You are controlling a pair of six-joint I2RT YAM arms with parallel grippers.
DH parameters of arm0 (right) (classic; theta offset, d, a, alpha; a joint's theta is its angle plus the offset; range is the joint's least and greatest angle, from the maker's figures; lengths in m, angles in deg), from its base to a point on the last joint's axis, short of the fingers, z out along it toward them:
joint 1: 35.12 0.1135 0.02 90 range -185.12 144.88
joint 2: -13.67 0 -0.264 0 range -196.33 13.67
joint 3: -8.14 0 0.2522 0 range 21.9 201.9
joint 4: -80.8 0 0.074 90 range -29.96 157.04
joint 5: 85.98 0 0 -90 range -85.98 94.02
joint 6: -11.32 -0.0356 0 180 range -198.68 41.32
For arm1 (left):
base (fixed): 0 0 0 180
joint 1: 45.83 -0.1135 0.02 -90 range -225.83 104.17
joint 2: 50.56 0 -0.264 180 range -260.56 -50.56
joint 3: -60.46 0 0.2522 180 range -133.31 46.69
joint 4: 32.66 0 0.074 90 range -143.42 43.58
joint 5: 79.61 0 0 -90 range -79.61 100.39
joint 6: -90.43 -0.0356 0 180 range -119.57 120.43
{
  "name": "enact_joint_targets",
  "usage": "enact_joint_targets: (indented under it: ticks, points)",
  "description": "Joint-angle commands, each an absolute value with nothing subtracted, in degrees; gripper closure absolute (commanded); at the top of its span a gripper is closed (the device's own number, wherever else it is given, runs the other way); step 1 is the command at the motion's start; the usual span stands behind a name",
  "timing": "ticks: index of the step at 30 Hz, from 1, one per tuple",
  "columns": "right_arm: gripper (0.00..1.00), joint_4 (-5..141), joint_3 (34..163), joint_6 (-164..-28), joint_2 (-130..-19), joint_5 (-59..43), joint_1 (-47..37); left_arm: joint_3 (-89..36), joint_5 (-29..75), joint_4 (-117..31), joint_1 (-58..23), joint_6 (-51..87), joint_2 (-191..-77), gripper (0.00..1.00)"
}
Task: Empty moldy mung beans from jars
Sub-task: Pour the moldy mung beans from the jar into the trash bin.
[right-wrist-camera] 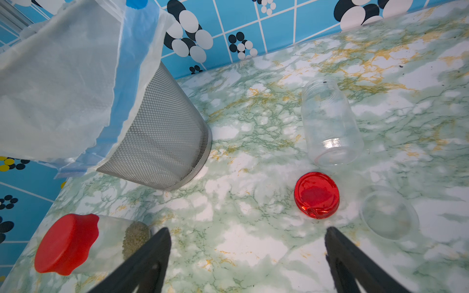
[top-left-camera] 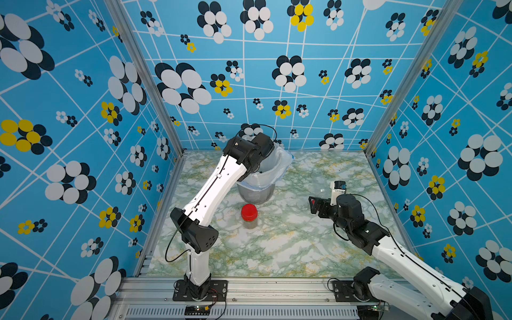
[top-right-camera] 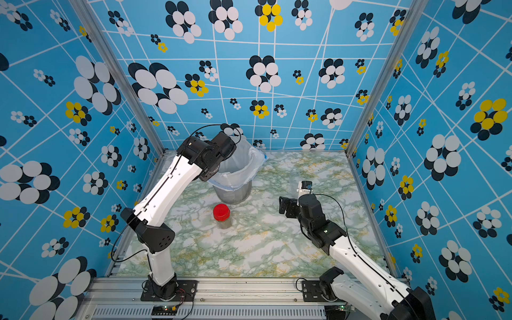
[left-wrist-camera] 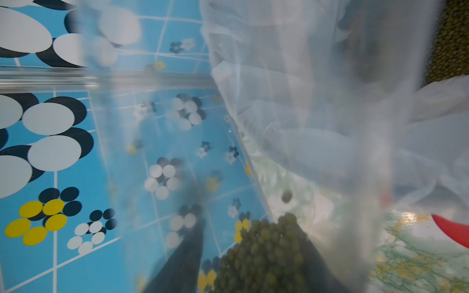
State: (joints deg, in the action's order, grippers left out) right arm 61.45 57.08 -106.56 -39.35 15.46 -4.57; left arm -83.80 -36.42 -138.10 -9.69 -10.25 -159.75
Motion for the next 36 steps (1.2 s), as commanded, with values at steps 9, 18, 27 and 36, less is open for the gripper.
enact_joint_targets:
  ticks: [9,18,27,36]
  points:
    - [0.03,58.9,57.2,-107.7,-37.0,15.0,-5.0,-82.1,-44.4,-141.6,-8.1,-14.1,-163.0,0.63]
    - [0.03,58.8,56.8,-108.1,-36.1,14.8,-5.0,-80.4,-47.6,-140.6,-7.5,-16.0,-165.5,0.58]
    - [0.03,58.4,56.8,-108.3,-35.5,14.8,-5.0,-78.8,-52.0,-139.9,-7.4,-17.6,-166.1,0.58]
    - [0.03,58.2,56.7,-108.4,-35.3,14.7,-5.0,-77.6,-57.5,-136.1,-6.5,-21.8,-166.9,0.58]
